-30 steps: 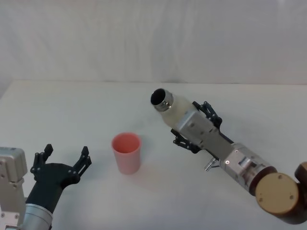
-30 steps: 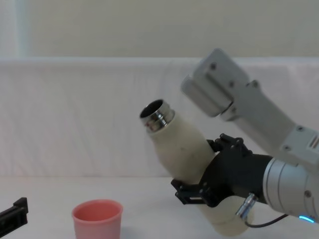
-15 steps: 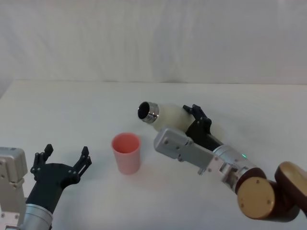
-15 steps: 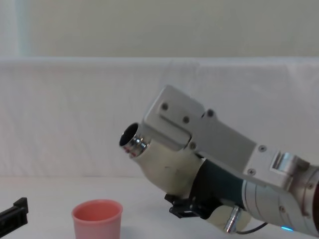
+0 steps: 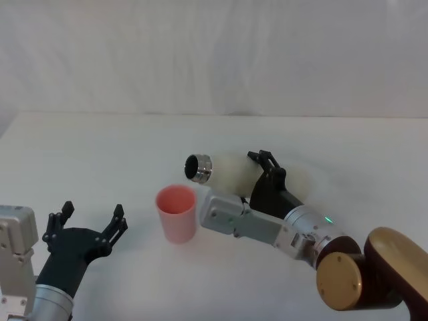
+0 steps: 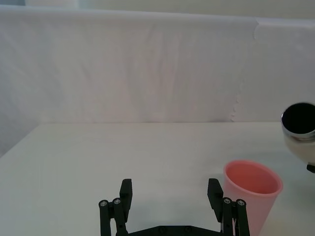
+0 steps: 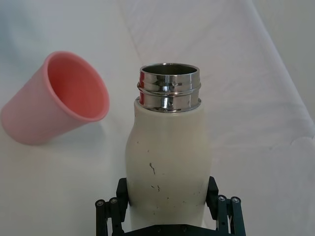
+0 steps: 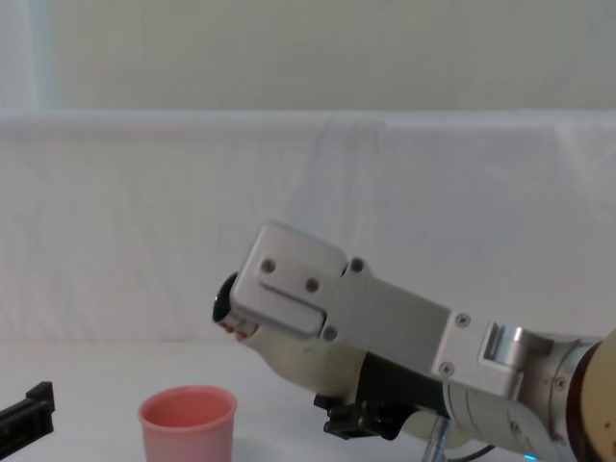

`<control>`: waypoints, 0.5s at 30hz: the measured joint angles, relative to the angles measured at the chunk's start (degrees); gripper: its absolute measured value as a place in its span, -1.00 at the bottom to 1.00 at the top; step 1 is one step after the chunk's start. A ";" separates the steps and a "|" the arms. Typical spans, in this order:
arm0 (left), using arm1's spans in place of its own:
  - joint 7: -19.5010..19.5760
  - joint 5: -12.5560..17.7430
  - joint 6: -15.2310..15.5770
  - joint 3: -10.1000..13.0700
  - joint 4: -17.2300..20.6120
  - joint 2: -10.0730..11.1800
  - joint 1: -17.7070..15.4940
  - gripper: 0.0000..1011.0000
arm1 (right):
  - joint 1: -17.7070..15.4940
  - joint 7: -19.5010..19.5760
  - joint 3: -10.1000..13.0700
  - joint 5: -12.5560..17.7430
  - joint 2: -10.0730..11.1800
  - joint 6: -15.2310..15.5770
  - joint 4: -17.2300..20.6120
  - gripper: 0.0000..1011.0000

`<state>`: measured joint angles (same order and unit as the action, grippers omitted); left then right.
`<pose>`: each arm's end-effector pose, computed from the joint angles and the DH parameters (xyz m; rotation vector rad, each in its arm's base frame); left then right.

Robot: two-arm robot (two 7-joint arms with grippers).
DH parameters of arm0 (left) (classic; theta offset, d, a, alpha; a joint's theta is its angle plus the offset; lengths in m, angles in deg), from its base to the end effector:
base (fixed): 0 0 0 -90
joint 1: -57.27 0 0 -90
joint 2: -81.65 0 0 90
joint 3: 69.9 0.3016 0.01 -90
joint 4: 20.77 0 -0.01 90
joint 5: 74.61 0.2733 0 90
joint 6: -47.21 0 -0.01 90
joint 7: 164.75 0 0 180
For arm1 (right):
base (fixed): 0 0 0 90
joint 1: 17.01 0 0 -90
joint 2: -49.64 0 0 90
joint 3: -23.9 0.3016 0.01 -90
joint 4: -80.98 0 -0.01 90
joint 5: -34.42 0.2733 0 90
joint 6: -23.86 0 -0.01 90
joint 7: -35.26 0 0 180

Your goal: Grasp the thermos with one hand and pour water into the cup lid.

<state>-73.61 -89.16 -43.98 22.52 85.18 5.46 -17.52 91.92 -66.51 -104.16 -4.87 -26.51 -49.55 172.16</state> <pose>0.2147 0.0440 -0.2960 -0.0381 0.0142 1.4459 0.3303 0.1003 -0.2482 -0.7015 -0.8465 -0.8674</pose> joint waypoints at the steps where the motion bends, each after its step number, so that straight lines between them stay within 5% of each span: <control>1: 0.00 0.00 0.00 0.00 0.00 0.00 0.00 0.98 | 0.04 -0.02 -0.10 -0.33 -0.02 0.06 -0.07 0.89; 15: 0.00 0.00 0.00 0.00 0.00 0.00 0.00 0.98 | 0.95 -0.67 -1.32 -6.75 -1.09 1.02 -1.77 0.89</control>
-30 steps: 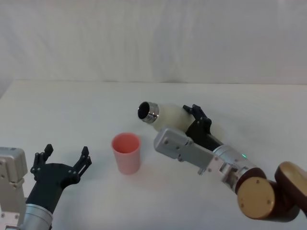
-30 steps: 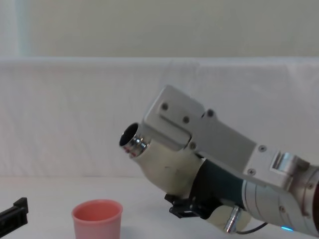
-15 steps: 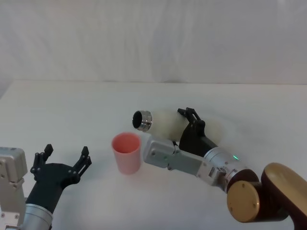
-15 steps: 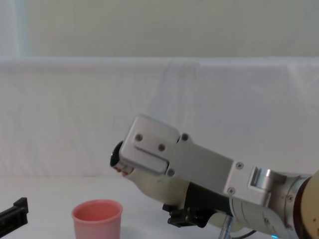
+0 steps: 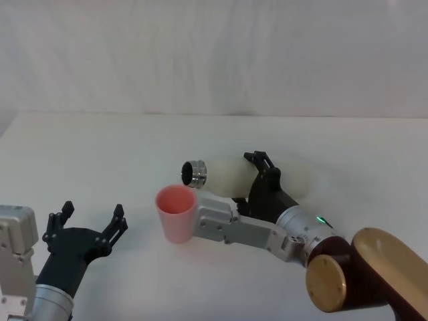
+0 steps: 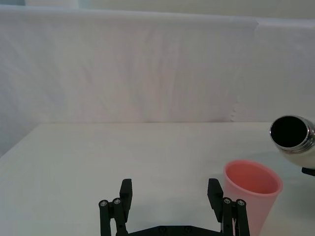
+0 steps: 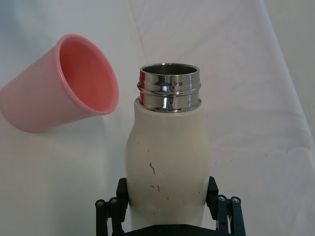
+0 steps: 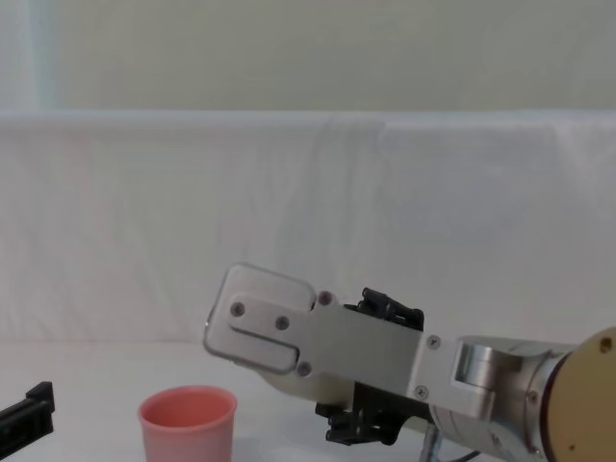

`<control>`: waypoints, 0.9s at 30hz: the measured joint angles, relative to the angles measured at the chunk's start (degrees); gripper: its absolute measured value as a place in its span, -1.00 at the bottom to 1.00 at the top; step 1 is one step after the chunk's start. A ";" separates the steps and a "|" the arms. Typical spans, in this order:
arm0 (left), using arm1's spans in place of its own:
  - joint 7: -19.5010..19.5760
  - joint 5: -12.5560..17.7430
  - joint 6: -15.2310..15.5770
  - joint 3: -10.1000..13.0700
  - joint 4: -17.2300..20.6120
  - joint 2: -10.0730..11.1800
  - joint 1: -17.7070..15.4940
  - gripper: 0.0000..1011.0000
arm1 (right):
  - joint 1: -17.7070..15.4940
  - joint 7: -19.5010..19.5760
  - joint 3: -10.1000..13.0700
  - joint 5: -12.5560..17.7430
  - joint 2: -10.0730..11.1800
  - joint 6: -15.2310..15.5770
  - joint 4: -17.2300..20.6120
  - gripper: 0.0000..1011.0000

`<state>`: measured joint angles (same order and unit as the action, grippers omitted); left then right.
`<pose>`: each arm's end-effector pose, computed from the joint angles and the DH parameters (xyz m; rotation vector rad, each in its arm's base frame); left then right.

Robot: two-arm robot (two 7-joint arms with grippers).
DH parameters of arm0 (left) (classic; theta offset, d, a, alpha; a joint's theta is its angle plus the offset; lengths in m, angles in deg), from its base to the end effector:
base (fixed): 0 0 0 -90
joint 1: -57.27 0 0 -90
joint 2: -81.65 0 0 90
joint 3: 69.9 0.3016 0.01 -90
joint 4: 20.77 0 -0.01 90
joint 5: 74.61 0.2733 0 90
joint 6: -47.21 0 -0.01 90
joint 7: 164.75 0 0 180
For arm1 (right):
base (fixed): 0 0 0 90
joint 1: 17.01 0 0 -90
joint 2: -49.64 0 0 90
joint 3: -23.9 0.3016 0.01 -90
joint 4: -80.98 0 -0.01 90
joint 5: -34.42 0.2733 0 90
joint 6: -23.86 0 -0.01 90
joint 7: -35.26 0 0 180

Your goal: Grasp the thermos with one hand and pour water into the cup lid.

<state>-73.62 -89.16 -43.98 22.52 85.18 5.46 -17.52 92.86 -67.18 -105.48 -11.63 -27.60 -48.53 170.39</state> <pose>0.2147 0.0440 -0.2960 -0.0381 0.0142 1.4461 0.3328 0.1095 -0.2513 -0.7819 -0.9326 -0.8541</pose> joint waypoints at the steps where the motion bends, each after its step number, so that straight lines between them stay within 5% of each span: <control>1: 0.00 0.00 0.00 0.00 0.00 0.00 0.00 0.98 | 0.05 -0.04 -0.03 -0.28 -0.10 0.04 -0.10 0.89; 27: 0.00 0.00 0.00 0.00 0.00 0.00 0.00 0.98 | 1.91 -2.26 -0.55 -9.11 -2.63 1.01 -3.22 0.89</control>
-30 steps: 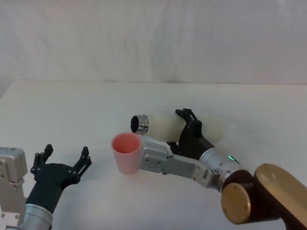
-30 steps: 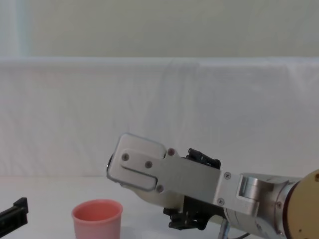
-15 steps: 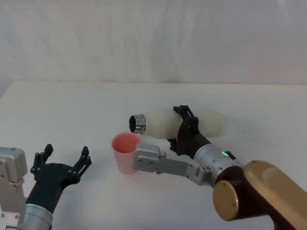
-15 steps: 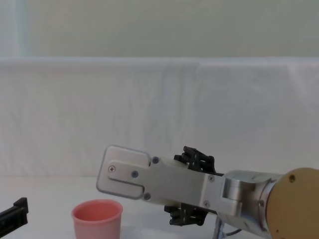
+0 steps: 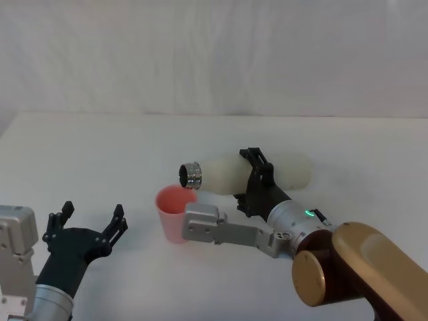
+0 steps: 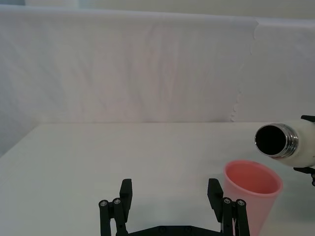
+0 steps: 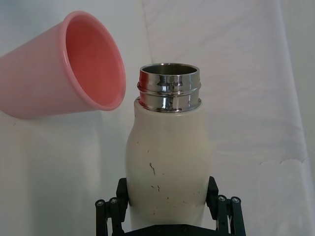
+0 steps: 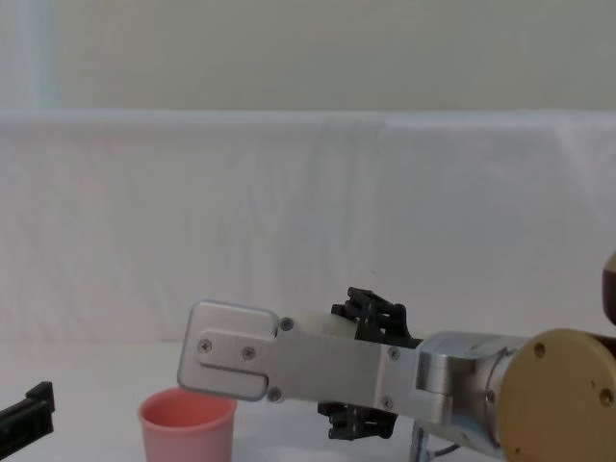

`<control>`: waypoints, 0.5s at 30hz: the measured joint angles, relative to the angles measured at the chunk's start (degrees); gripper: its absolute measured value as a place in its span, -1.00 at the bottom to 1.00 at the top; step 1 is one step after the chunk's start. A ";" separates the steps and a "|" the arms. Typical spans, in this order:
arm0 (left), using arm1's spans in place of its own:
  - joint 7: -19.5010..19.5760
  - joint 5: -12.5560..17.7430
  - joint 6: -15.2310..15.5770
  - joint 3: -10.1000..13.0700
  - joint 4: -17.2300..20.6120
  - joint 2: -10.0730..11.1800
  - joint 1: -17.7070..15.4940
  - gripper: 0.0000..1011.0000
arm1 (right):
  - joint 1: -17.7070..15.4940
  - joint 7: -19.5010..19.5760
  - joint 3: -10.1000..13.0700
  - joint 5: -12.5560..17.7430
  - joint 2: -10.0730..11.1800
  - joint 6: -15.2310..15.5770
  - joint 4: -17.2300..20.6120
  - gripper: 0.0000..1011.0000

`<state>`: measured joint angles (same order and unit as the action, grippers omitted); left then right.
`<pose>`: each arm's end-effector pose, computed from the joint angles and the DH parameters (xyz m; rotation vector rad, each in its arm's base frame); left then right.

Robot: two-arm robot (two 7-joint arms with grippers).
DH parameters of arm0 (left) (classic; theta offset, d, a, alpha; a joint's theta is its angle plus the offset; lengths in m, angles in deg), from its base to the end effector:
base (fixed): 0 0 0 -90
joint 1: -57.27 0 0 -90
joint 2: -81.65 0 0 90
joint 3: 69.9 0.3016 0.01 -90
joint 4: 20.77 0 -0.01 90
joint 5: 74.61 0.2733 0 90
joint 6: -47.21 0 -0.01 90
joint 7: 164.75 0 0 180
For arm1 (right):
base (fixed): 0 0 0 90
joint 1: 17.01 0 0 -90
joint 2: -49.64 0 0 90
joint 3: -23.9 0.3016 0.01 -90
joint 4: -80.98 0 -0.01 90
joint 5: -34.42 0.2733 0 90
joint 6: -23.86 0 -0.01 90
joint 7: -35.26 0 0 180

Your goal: Grasp the thermos with one hand and pour water into the cup lid.

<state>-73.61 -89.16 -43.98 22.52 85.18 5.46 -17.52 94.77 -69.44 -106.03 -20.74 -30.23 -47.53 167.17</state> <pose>0.2147 0.0440 -0.2960 -0.0381 0.0142 1.4459 0.3424 0.1237 -0.2504 -0.8866 -1.0317 -0.8372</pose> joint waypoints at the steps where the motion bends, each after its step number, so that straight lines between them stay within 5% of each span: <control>1: 0.00 0.00 0.00 0.00 0.00 0.00 0.00 0.98 | 0.02 -0.06 0.02 -0.21 -0.07 -0.04 -0.07 0.89; 15: 0.00 0.00 0.00 0.00 0.00 0.00 0.00 0.98 | 0.56 -0.69 -0.29 -4.15 -0.96 -0.46 -1.17 0.89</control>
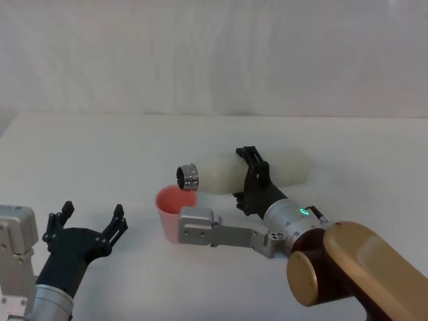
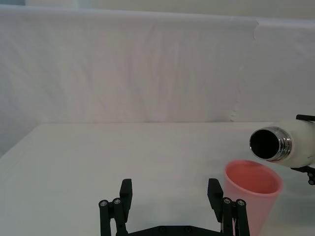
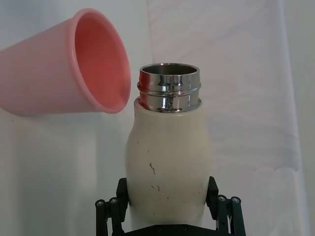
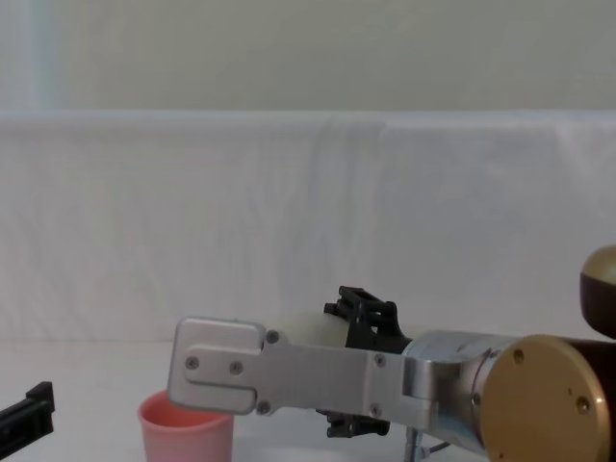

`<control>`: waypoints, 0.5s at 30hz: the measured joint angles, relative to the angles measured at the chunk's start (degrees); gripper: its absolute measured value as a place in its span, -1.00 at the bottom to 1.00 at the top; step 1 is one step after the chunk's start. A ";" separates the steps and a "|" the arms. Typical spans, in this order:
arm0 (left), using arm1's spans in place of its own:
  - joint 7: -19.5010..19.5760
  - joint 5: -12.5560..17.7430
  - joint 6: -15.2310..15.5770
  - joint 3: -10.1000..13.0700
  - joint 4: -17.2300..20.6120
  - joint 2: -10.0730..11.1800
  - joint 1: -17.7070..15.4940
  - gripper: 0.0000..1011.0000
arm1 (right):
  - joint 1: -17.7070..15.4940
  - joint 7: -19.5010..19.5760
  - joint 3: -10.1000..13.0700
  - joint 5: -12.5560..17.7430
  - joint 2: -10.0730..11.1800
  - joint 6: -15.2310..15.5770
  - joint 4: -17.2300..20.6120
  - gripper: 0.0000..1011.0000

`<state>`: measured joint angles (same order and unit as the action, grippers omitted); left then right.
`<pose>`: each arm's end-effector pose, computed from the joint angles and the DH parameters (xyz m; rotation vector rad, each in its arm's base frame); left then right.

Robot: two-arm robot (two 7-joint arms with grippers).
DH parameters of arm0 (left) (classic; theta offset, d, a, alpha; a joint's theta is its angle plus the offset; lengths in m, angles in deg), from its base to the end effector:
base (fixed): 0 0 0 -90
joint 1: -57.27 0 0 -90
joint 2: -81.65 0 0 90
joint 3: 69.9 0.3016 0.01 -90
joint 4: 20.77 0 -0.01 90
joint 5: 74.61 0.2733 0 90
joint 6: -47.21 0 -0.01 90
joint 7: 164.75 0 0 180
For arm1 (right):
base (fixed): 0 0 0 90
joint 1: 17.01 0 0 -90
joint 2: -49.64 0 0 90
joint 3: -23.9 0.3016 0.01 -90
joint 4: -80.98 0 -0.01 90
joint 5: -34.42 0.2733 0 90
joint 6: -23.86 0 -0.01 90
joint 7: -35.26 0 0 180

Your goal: Grasp the thermos with one hand and pour water into the cup lid.

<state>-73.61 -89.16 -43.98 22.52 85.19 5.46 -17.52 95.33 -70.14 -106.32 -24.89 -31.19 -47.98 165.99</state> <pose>0.2147 0.0440 -0.2959 -0.0382 0.0140 1.4459 0.3449 0.1295 -0.2507 -0.9225 -1.0878 -0.8211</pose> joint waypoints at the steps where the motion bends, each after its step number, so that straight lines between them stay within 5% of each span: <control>1: 0.00 0.00 0.00 0.00 0.00 0.00 0.00 0.98 | 0.03 -0.02 -0.03 -0.18 -0.02 -0.01 -0.04 0.89; 15: 0.00 0.00 0.00 0.00 0.00 0.00 0.00 0.98 | 0.36 -0.35 -0.46 -2.73 -0.02 -0.07 -0.41 0.89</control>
<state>-73.61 -89.16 -43.98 22.52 85.18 5.46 -17.52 95.68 -70.49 -106.78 -27.61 -31.21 -48.06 165.58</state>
